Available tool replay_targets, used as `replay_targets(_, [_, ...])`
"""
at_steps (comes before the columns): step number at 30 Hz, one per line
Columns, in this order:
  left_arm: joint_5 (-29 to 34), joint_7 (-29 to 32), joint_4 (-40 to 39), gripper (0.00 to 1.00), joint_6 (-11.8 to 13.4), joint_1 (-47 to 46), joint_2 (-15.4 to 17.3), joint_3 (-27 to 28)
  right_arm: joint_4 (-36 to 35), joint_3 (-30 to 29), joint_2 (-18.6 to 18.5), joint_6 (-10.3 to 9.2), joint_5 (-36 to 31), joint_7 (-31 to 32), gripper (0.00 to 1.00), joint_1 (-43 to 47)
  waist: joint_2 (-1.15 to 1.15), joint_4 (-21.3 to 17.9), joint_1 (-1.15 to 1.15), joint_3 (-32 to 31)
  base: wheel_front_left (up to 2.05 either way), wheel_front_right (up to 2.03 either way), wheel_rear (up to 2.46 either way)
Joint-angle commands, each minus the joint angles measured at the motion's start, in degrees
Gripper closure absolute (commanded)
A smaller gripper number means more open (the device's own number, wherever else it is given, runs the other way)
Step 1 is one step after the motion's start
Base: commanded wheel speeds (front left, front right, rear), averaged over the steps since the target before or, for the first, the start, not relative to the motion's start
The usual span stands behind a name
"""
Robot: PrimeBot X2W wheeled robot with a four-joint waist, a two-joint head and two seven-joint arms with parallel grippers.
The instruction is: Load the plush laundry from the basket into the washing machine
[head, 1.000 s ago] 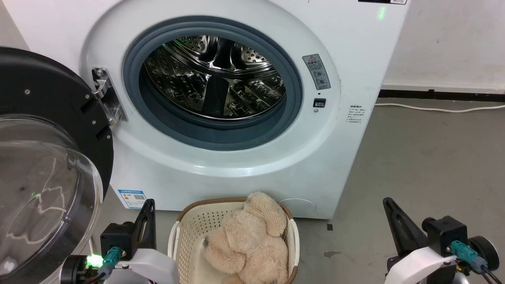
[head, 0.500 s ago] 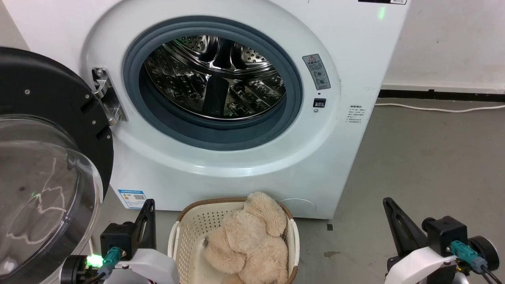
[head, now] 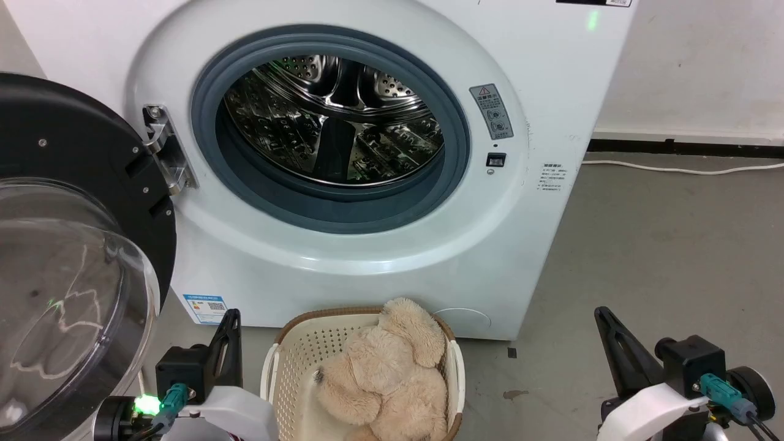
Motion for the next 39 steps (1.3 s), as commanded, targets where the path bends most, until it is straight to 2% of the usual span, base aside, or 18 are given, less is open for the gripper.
replay_targets(1, [0.16,0.02,-0.26,1.0,-0.25,-0.84,-0.01,0.02,-0.25,-0.02,-0.04,0.03,-0.43,0.02,1.0,-0.69,0.0,0.0,0.0,0.0,0.0,0.0,0.0])
replay_targets(3, [-0.02,-0.01,0.0,1.0,0.0,0.0,0.0,-0.01,0.0,0.01,0.0,0.0,0.02,-0.01,1.0,0.01,0.0,0.0,0.0,0.0,0.0,0.0,0.0])
replay_targets(4, [-0.05,-0.03,0.02,0.0,0.03,0.04,0.0,-0.05,0.03,-0.01,0.0,0.0,0.08,-0.02,0.0,0.03,0.0,0.0,0.0,0.0,0.0,0.0,0.0])
replay_targets(22, [-2.63,-1.95,0.57,0.0,0.66,0.01,0.0,-1.98,0.42,-0.11,0.0,0.0,2.85,-1.95,0.0,0.7,0.0,-0.54,0.0,0.6,0.0,0.0,0.0])
replay_targets(39, [-4.44,-3.98,4.61,0.0,0.09,-4.32,0.04,-3.81,-1.58,-0.89,-0.01,0.01,6.05,-3.98,0.0,-0.51,0.0,-3.75,0.0,5.04,0.0,0.0,0.0])
